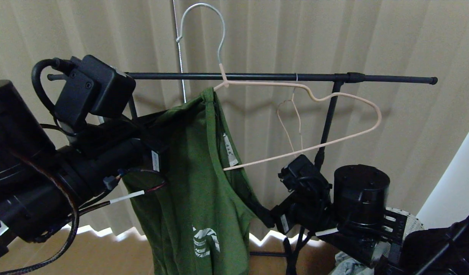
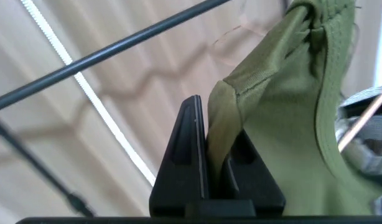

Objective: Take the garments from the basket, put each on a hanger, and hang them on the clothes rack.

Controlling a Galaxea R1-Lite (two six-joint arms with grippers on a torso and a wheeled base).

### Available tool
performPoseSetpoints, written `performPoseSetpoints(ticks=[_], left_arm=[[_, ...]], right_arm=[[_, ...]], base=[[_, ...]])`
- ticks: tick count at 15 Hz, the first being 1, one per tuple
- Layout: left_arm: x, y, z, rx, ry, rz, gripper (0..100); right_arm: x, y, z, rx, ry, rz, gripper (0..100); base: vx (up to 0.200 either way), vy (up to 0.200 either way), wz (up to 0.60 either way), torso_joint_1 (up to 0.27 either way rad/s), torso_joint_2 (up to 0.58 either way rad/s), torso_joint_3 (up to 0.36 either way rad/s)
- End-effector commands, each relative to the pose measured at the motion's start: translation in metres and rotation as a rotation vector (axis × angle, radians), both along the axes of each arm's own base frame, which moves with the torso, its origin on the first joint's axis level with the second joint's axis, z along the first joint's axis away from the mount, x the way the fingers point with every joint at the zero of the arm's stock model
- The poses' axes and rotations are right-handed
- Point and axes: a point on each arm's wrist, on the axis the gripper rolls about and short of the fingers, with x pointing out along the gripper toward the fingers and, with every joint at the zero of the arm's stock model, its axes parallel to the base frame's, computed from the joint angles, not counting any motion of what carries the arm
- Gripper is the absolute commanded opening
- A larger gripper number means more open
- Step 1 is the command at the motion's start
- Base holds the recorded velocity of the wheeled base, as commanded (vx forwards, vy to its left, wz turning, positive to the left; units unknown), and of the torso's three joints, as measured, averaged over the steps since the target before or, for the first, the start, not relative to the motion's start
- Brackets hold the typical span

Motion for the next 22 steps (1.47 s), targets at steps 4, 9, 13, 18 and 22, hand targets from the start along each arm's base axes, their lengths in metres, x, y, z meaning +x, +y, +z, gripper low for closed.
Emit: performPoseSetpoints(ticks=[4,9,13,18,22], left_arm=[[0.007,0.018,-0.016,0.04,0.043,0.081,0],[0.008,0.037,-0.041,0.194,0.071,0.156,0],[0.007,0.057,-0.067,0.348,0.121,0.222,0],[0.009,0.059,-0.08,0.424,0.154,0.267,0],[0.013,0.049,-0.071,0.323,0.156,0.248,0]], right_arm=[[0.002,-0.049,0.006,-0.004,-0.002,-0.135,100],[0.026,-0.083,0.018,0.001,-0.055,-0.277,100],[0.034,-0.085,0.034,0.03,-0.105,-0.292,100],[0.026,-0.071,0.046,0.029,-0.154,-0.223,100],[0.008,-0.05,0.048,-0.053,-0.152,-0.105,100]], base=[[0.0,0.0,0.0,0.0,0.0,0.0],[0.0,0.0,0.0,0.0,0.0,0.0],[0.0,0.0,0.0,0.0,0.0,0.0],[0.0,0.0,0.0,0.0,0.0,0.0],[0.0,0.0,0.0,0.0,0.0,0.0]])
